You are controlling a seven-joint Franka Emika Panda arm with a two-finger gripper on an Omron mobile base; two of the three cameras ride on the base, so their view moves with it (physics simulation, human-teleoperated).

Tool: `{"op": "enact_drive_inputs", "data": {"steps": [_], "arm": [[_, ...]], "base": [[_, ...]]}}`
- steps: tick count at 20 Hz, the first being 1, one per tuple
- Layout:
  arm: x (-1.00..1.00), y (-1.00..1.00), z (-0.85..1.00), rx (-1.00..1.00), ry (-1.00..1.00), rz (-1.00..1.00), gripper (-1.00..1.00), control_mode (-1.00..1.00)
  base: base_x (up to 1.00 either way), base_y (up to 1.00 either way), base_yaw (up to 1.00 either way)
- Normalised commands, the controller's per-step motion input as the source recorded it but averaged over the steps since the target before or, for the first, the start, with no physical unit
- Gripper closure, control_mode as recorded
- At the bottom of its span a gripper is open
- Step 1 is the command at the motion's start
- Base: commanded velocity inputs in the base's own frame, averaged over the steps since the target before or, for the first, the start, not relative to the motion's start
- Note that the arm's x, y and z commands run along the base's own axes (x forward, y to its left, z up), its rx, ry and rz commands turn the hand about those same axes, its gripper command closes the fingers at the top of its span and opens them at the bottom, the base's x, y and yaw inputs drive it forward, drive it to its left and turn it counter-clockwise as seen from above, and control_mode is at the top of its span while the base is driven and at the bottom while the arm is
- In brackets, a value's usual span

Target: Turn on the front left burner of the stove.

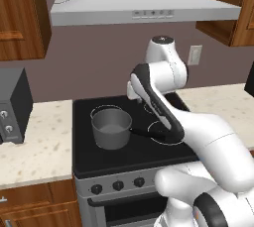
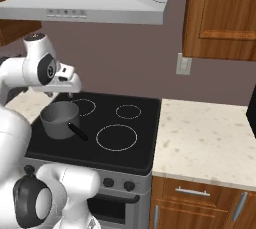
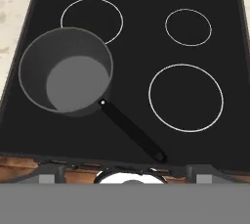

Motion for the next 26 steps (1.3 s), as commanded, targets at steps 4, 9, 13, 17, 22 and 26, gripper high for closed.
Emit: {"op": "enact_drive_inputs", "data": {"steps": [4, 9, 13, 17, 22, 26], "arm": [[-0.28, 1.0, -0.43, -0.22, -0.01, -0.11, -1.0, -1.0], [-0.32, 1.0, -0.36, -0.17, -0.01, -0.1, -1.0, -1.0], [-0.08, 0.58, -0.17, -0.05, -0.01, -0.04, -1.0, -1.0], [0.0, 0.2, -0.04, 0.0, -0.02, 0.0, -1.0, -1.0], [-0.06, 0.71, -0.18, 0.0, -0.56, 0.04, -1.0, -1.0], [-0.2, 0.53, -0.2, 0.0, -0.94, 0.11, -1.0, -1.0]], "base": [[0.0, 0.0, 0.0], [0.0, 0.0, 0.0], [0.0, 0.0, 0.0], [0.0, 0.0, 0.0], [0.0, 0.0, 0.0], [0.0, 0.0, 0.0]]}}
